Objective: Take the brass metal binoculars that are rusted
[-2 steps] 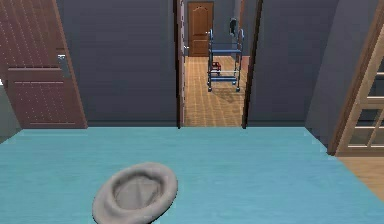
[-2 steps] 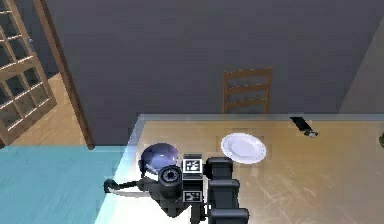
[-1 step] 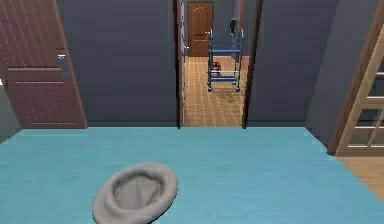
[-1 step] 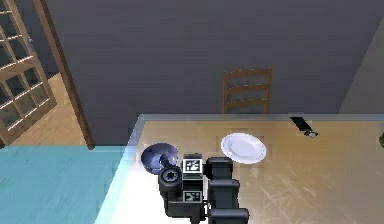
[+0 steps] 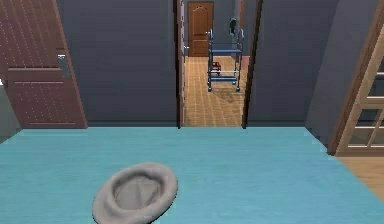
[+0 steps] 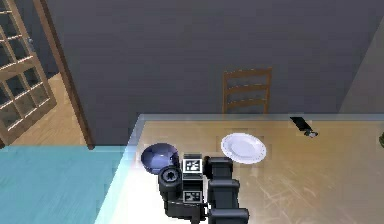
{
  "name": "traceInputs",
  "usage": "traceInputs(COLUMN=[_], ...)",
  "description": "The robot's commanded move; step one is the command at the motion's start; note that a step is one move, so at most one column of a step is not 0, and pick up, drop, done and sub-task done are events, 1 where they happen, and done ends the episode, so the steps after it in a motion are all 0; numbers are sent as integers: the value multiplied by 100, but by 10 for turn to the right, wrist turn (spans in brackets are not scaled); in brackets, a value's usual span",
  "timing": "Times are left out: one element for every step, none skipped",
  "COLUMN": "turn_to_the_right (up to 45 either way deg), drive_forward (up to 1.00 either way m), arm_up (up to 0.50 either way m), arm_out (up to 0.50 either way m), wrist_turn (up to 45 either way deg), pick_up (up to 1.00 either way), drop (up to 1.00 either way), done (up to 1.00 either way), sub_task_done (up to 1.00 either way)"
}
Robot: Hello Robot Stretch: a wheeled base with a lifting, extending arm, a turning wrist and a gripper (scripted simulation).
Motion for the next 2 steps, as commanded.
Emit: traceInputs(turn_to_the_right=[0, 0], drive_forward=[0, 0], arm_up=[-30, 0], arm_out=[0, 0], wrist_turn=[0, 0], pick_up=[0, 100], drop=[0, 0], done=[0, 0], sub_task_done=[0, 0])
